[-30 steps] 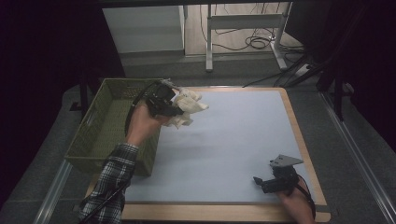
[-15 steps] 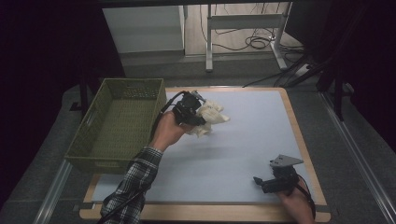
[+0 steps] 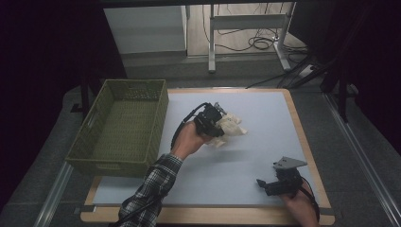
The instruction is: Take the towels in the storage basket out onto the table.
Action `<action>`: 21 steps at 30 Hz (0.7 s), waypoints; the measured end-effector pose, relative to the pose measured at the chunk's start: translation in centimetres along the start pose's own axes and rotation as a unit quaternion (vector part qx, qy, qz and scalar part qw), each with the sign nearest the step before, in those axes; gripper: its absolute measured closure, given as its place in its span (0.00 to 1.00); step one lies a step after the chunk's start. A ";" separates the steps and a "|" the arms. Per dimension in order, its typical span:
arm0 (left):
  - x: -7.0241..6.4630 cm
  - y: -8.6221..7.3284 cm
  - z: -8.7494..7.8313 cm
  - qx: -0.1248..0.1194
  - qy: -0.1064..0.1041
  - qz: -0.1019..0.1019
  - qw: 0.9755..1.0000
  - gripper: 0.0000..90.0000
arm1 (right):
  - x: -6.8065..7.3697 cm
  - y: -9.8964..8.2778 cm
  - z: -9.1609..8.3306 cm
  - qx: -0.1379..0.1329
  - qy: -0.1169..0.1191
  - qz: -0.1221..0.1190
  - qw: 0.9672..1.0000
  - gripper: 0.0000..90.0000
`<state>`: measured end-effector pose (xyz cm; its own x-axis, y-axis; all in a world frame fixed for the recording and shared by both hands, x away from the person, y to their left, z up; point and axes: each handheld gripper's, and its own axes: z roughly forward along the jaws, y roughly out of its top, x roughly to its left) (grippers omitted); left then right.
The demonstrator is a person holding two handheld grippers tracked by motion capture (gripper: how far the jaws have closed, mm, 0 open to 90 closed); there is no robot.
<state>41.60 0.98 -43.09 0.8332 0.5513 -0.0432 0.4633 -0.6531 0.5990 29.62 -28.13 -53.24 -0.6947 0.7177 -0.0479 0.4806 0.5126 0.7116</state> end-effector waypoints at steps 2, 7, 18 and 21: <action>-0.3 0.0 0.7 -0.002 -0.002 0.001 1.000 0.80 | 0.0 0.0 0.0 0.000 0.000 0.000 1.000 0.06; -0.8 -0.2 2.3 0.000 -0.007 0.002 1.000 0.80 | 0.0 0.0 0.0 0.000 0.001 0.001 1.000 0.06; -1.5 -0.6 5.3 0.016 -0.013 0.008 1.000 0.64 | 0.0 0.0 0.0 0.000 0.000 0.000 1.000 0.06; -1.6 -0.7 5.5 0.016 -0.015 0.006 1.000 0.55 | 0.0 0.0 0.0 0.000 0.000 0.000 1.000 0.06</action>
<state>41.62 -2.25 -47.81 0.8471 0.5279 -0.0616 0.4630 -0.6761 0.5732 29.61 -28.13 -53.25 -0.6951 0.7173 -0.0483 0.4800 0.5131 0.7115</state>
